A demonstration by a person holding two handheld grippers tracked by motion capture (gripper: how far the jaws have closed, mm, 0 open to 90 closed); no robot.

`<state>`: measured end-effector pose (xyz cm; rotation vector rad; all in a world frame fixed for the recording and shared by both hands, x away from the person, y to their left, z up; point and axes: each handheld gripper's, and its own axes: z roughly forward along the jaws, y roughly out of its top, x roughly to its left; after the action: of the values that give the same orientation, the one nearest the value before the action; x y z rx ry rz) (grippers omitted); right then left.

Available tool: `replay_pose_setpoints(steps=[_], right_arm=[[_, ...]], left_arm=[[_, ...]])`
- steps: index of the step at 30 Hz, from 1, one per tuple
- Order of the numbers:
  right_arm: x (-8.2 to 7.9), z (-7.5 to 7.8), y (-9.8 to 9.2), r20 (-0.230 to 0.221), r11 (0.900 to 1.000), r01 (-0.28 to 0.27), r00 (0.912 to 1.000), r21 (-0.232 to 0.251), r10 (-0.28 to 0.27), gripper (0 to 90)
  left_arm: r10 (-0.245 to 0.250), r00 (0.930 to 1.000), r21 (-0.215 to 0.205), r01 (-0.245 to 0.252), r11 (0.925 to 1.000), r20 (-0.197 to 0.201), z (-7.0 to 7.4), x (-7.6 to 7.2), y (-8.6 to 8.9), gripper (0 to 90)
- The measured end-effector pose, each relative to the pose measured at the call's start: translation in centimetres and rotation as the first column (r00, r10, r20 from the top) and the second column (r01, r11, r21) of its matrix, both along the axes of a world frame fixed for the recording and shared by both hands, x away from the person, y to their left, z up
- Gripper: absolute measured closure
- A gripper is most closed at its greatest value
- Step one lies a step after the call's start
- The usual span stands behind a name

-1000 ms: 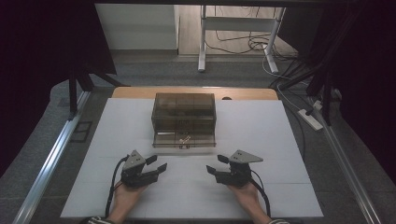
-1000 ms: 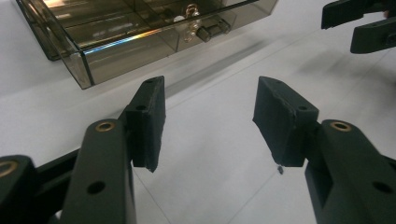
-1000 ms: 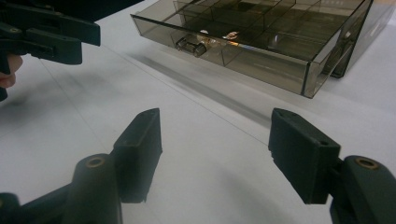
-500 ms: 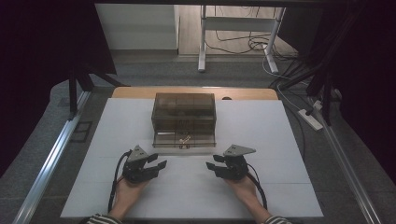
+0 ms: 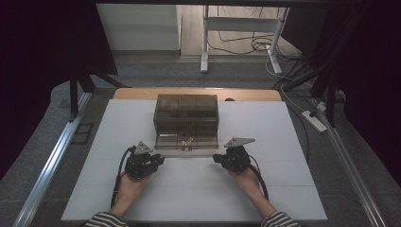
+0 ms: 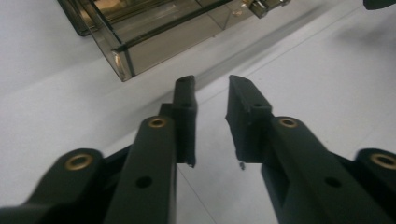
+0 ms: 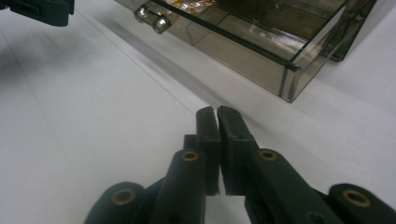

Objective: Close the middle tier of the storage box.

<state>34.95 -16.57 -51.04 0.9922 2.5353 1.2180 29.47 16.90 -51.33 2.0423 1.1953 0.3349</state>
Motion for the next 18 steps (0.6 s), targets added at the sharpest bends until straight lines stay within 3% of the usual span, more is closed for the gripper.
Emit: replay_pose_setpoints(steps=[8,18], right_arm=[[1.6,0.3,-0.1,-0.026,0.999,0.03,0.9992,-0.025,-0.031,89.4],[2.7,0.7,0.4,-0.047,0.998,0.04,0.998,-0.058,-0.043,89.4]], left_arm=[[0.043,0.9986,-0.004,-0.043,0.9991,-0.03,-0.1,1.6,0.6,88.1],[0.062,0.9965,-0.016,-0.063,0.9979,-0.057,-0.3,2.6,1.0,88.8]])
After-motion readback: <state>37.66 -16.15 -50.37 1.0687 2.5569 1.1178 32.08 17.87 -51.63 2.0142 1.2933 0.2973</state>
